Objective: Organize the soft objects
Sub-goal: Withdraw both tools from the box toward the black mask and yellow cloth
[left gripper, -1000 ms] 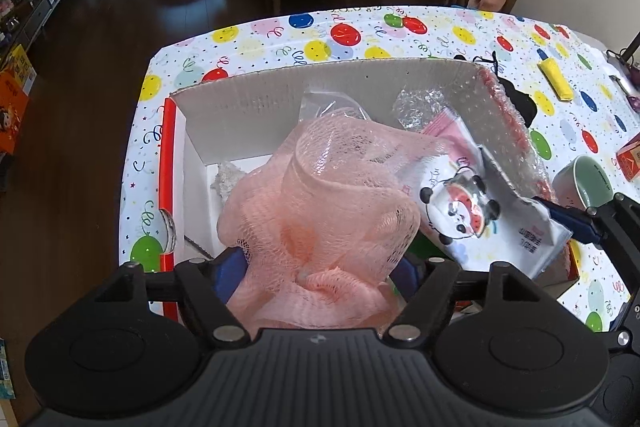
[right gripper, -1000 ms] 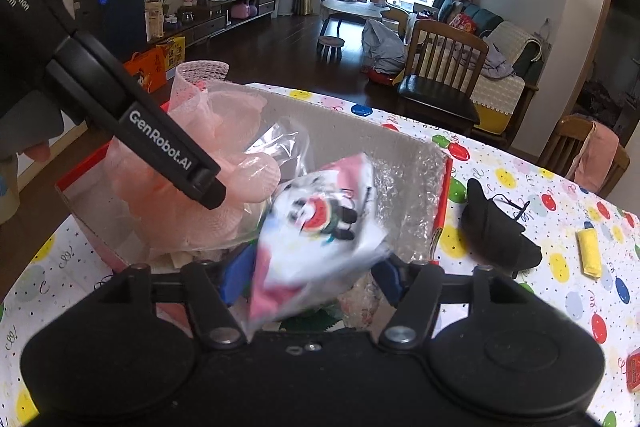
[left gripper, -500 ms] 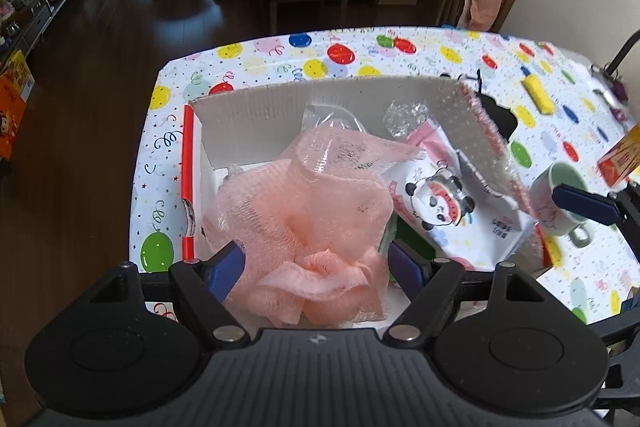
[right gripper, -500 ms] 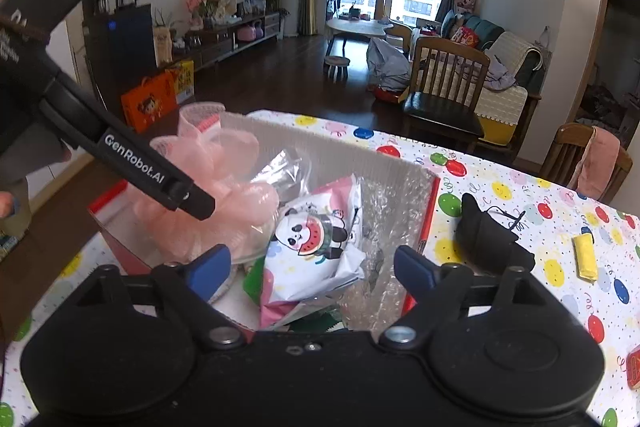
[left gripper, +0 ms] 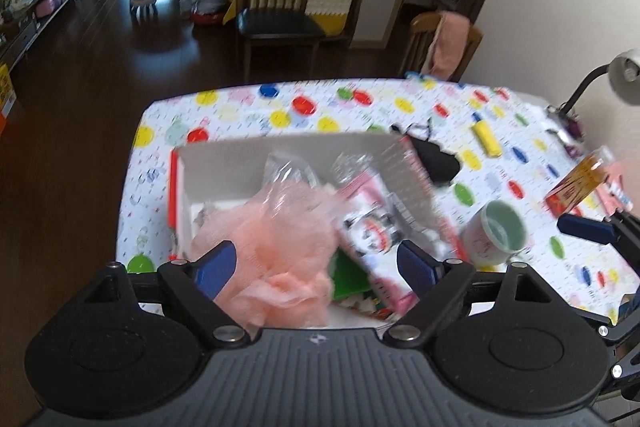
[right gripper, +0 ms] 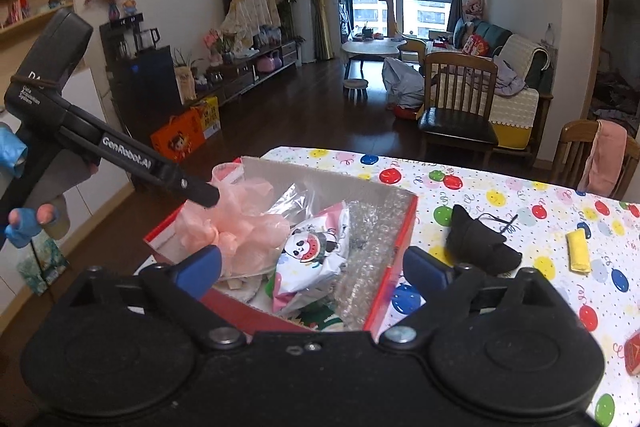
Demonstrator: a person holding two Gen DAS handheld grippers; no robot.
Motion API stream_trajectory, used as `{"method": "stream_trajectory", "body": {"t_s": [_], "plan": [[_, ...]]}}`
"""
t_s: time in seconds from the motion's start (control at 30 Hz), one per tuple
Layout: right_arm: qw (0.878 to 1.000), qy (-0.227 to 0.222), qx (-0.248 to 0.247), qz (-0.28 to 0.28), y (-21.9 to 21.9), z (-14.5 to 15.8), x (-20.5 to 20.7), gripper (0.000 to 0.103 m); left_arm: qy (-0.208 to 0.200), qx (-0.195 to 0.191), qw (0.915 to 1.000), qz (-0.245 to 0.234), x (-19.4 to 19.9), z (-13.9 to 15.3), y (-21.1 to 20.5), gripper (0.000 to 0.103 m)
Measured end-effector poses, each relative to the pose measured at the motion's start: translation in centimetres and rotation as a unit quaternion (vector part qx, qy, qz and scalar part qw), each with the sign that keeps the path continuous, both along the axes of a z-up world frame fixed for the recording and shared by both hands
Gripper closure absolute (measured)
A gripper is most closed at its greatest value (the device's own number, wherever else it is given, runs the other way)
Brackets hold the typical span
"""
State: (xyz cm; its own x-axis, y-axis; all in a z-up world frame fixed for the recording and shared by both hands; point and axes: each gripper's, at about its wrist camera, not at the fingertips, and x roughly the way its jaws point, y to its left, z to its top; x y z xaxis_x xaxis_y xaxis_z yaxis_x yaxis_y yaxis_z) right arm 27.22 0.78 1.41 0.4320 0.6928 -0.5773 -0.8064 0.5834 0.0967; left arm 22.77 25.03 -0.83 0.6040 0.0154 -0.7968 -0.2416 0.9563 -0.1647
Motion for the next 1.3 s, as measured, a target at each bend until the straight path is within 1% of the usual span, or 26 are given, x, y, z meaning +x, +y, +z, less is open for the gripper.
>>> {"method": "stream_trajectory", "body": {"t_s": [0.07, 0.1, 0.17, 0.27, 0.33, 0.5, 0.67, 0.87, 1.07, 1.2, 1.3], "plan": [[1.0, 0.004, 0.007, -0.003, -1.1, 0.5, 0.2, 0.005, -0.015, -0.003, 0.9999, -0.005, -0.1, 0.9, -0.6, 0.01], [1.0, 0.005, 0.01, -0.006, -1.8, 0.9, 0.4, 0.004, -0.022, -0.006, 0.9997, -0.006, -0.1, 1.3, -0.9, 0.006], [1.0, 0.002, 0.013, -0.012, -2.9, 1.4, 0.8, 0.004, -0.035, -0.013, 0.9993, -0.009, 0.2, 2.1, -1.8, 0.001], [1.0, -0.003, 0.014, -0.024, -4.7, 2.2, 1.7, 0.003, -0.053, -0.015, 0.9983, -0.019, 0.9, 2.9, -3.5, 0.001], [0.999, -0.005, 0.017, -0.035, -5.9, 2.6, 2.5, 0.002, -0.059, -0.008, 0.9978, -0.028, 1.8, 3.2, -5.0, 0.001], [0.998, -0.003, 0.016, -0.067, -9.2, 2.6, 5.4, 0.002, -0.07, -0.013, 0.9967, -0.039, 4.7, 3.0, -8.5, 0.001], [0.995, 0.005, 0.004, -0.099, -11.9, 1.5, 9.3, 0.002, -0.058, -0.025, 0.9969, -0.046, 8.6, 2.2, -12.0, 0.001], [0.993, 0.007, -0.022, -0.117, -14.3, -1.0, 13.6, 0.002, -0.04, -0.02, 0.9984, -0.035, 13.5, 0.4, -15.8, 0.001], [0.991, 0.015, -0.036, -0.128, -15.5, -3.7, 17.8, 0.002, -0.017, -0.009, 0.9996, -0.022, 18.1, -1.8, -18.6, 0.001], [0.99, 0.022, -0.042, -0.132, -15.7, -5.3, 20.0, 0.003, 0.001, -0.006, 0.9999, -0.014, 20.6, -3.3, -19.5, 0.001], [0.99, 0.027, -0.047, -0.132, -15.3, -6.5, 21.6, 0.005, 0.019, 0.009, 0.9998, -0.007, 22.6, -4.5, -20.0, 0.001]]}}
